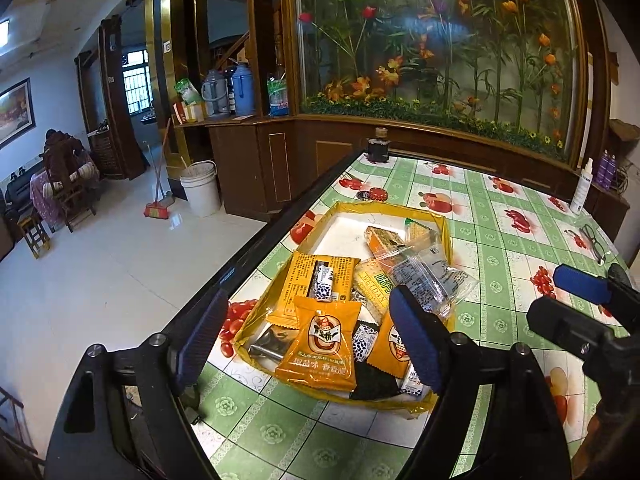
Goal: Organize snacks
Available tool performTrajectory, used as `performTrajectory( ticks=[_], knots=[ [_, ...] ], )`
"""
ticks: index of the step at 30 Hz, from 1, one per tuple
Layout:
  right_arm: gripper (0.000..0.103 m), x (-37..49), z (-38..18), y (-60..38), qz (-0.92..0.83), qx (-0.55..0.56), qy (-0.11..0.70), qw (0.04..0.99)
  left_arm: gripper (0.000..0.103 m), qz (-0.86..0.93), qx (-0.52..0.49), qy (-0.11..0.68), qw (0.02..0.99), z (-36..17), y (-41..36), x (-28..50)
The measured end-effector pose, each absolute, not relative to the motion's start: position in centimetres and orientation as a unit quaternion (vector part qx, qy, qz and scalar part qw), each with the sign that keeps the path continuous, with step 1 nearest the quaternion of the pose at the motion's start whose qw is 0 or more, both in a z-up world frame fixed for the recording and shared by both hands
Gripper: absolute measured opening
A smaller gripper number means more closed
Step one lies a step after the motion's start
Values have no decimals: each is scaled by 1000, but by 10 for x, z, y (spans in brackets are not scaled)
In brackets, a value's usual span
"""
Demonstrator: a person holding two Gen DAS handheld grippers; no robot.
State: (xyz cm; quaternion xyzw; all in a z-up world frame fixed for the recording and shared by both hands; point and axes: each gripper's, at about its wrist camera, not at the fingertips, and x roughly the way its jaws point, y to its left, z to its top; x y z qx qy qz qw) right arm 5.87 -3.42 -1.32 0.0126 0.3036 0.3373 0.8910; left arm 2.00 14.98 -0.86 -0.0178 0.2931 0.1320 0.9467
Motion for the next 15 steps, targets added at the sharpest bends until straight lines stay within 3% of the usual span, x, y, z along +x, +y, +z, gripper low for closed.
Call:
performTrajectory(
  ticks=[15],
  knots=[
    [89, 30, -12, -26, 366, -31, 286, 885, 83, 129, -5, 279, 952, 1, 150, -14]
  ],
)
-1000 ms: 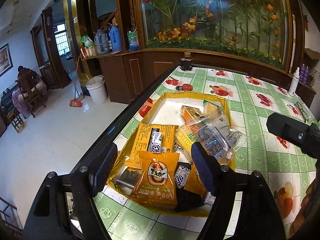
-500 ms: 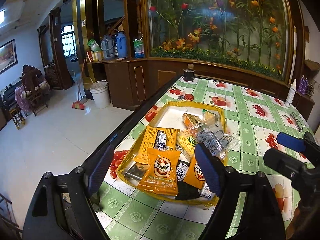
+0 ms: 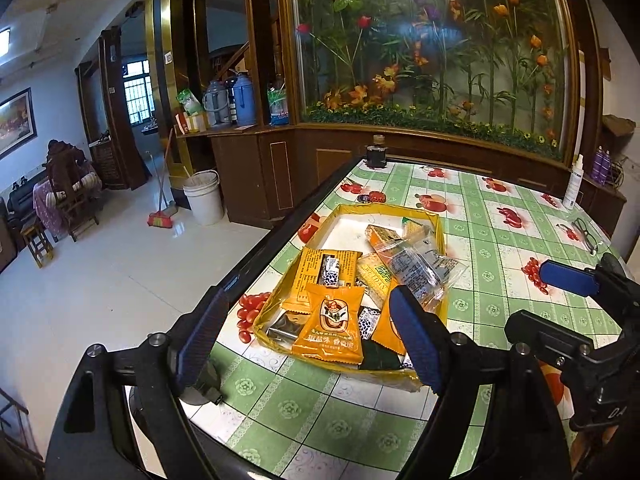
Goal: Organize snacks
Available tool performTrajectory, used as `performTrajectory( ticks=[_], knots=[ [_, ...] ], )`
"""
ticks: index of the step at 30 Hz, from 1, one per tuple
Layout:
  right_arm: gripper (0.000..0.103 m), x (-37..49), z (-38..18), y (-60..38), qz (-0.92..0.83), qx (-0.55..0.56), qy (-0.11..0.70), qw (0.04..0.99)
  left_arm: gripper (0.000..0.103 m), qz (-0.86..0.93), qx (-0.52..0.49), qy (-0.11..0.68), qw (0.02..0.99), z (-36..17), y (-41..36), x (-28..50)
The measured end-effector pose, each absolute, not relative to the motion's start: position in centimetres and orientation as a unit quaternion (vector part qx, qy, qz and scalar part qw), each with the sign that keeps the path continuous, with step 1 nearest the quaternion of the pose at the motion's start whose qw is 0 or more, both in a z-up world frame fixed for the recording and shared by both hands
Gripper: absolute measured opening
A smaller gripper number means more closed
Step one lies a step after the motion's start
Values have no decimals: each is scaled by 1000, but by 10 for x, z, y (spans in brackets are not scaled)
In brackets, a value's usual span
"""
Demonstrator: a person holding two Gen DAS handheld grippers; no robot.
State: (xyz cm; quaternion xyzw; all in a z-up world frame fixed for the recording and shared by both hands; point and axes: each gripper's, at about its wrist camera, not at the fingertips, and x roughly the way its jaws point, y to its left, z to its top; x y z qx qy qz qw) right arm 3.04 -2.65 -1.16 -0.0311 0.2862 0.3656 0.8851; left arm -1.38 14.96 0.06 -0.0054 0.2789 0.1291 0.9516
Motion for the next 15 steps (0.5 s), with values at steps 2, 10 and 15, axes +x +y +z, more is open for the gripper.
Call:
performTrajectory(
  ticks=[2, 10, 15],
  knots=[
    [89, 30, -11, -27, 369, -29, 286, 884, 83, 129, -7, 277, 952, 1, 151, -18],
    [89, 26, -11, -22, 375, -38, 283, 882, 83, 130, 0, 283, 950, -1, 152, -24],
    [89, 25, -13, -15, 381, -53, 283, 878, 84, 134, 6, 285, 949, -3, 153, -29]
  ],
)
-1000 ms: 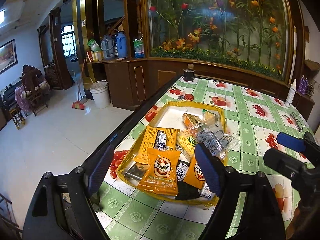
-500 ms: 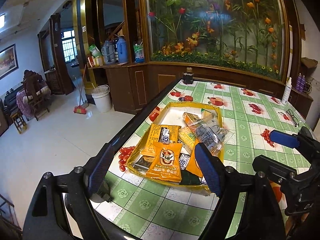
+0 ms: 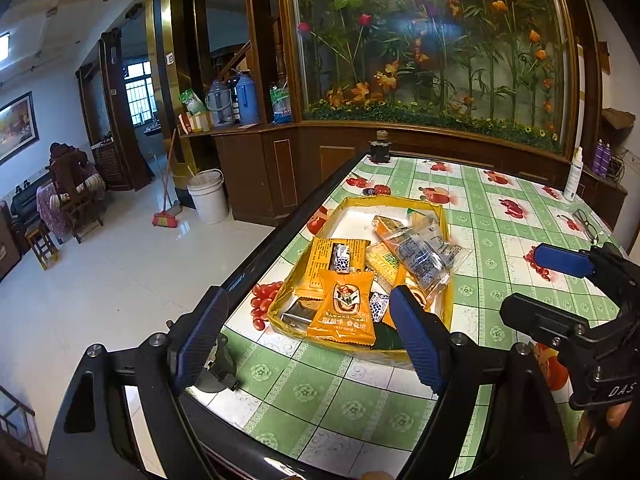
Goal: Organize snacks
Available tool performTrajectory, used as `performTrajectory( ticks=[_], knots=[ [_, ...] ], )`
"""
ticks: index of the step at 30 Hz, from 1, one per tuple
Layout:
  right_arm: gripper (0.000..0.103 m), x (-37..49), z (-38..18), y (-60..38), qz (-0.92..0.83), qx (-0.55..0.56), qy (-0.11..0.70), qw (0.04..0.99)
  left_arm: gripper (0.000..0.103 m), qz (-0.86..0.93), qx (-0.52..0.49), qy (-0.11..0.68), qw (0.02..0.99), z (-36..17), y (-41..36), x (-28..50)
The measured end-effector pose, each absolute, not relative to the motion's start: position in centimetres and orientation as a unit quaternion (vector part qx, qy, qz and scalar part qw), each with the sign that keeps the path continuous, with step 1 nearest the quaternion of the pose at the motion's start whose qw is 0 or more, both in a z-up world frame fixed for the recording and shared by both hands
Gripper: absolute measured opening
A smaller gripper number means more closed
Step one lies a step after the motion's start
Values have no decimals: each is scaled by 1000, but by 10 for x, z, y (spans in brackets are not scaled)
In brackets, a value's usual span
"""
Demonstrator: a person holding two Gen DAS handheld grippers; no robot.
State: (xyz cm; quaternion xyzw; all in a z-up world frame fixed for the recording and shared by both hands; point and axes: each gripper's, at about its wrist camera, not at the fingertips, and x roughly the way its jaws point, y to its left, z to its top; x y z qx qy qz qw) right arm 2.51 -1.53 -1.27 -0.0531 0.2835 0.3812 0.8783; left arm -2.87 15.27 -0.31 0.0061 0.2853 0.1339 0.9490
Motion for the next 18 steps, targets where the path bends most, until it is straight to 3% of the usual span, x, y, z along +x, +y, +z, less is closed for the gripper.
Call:
performTrajectory(
  ticks=[18],
  knots=[
    [89, 20, -9, 17, 420, -108, 268, 860, 83, 142, 14, 265, 954, 9, 161, -50]
  ],
)
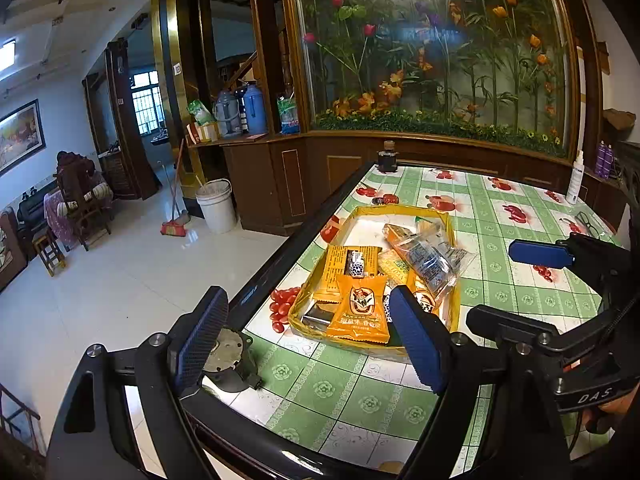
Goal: Organize snacks
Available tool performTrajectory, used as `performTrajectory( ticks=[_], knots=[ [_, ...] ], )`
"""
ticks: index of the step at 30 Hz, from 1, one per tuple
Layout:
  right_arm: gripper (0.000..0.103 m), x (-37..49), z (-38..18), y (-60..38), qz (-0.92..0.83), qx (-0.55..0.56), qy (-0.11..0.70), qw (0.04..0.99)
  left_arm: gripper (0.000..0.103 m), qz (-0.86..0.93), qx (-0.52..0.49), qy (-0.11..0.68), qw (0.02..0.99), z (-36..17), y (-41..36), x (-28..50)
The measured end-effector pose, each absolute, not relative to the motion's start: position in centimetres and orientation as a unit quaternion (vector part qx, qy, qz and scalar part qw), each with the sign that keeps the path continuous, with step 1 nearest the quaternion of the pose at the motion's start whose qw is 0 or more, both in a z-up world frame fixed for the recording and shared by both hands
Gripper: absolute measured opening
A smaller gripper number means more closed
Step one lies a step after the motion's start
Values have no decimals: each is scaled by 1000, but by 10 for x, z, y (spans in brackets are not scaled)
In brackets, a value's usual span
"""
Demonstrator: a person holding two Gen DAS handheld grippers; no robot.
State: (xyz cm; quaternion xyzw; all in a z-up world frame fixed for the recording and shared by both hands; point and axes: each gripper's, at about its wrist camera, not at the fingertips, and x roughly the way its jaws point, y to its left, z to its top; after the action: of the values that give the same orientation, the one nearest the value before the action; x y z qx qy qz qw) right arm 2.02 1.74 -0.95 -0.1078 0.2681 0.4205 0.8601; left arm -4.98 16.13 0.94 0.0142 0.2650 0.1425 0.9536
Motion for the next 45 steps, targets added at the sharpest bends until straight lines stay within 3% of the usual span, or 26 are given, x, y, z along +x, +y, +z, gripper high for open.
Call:
performTrajectory(
  ticks=[45],
  knots=[
    [89, 3, -1, 38, 443, -167, 244, 846, 84, 160, 10, 241, 957, 27, 173, -72]
  ],
)
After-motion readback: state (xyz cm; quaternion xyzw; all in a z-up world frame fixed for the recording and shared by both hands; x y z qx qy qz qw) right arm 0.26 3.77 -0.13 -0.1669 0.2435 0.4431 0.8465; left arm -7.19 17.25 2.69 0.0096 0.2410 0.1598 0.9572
